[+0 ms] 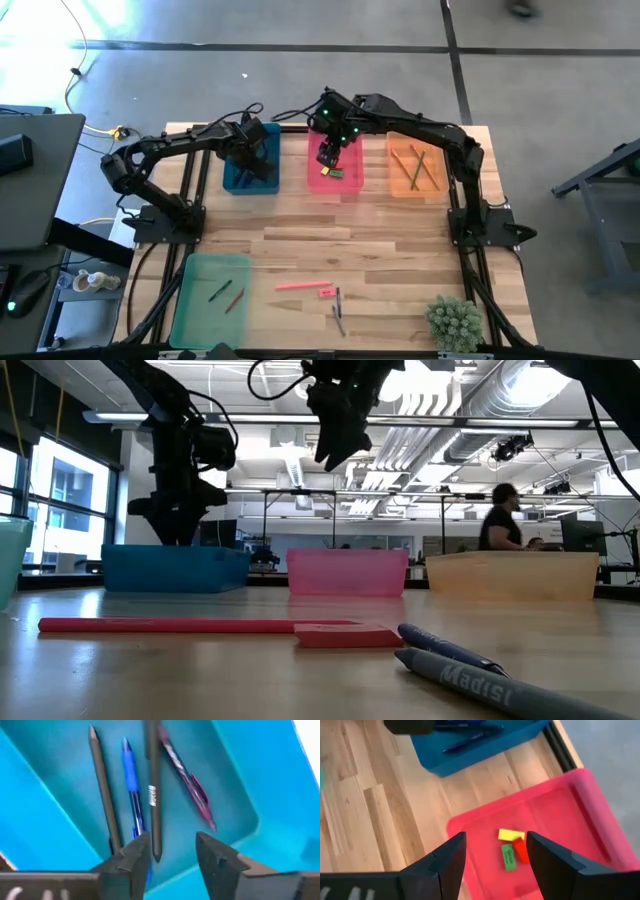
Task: Sort crayons/erasers/pens/pencils in bins
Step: Put the pink pencil into the orange bin
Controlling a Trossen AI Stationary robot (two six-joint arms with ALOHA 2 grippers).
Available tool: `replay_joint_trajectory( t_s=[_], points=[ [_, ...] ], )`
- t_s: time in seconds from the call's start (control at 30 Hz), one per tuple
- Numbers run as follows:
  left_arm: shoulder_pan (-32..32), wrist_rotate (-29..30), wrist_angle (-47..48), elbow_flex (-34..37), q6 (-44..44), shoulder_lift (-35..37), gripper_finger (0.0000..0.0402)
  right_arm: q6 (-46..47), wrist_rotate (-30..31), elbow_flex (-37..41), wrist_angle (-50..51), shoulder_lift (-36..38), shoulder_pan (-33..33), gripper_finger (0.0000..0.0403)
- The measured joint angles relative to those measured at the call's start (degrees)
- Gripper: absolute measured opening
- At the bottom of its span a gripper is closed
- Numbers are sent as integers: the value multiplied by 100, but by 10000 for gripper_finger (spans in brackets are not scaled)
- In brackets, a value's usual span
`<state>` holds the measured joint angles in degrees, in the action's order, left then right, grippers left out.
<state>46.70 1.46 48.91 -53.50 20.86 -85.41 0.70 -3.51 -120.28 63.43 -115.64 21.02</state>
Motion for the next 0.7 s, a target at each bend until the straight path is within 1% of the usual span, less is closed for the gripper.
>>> replay_joint_trajectory(
  t_s=[0.1, 0.17, 0.33, 0.47, 0.57, 0.7],
  points=[
    [103, -119, 414, -202, -352, 0, 168, 195, 3, 17, 99, -8, -86, 199],
    [149, -117, 704, -365, -598, 0, 176, 253, 1, 17, 100, -8, -185, 199],
    [218, -106, 1295, -919, -1231, 0, 178, 377, 11, 17, 99, -8, -506, 199],
    [157, -104, 1684, -1265, -1616, 111, 173, 488, 251, 17, 132, -8, -816, 199],
    [96, -105, 1949, -1298, -1794, 386, 173, 488, 315, 17, 250, -8, -1028, 199],
    [-34, -104, 2016, -1022, -1801, 973, 173, 689, 341, 66, 328, -37, -1299, 199]
  ],
)
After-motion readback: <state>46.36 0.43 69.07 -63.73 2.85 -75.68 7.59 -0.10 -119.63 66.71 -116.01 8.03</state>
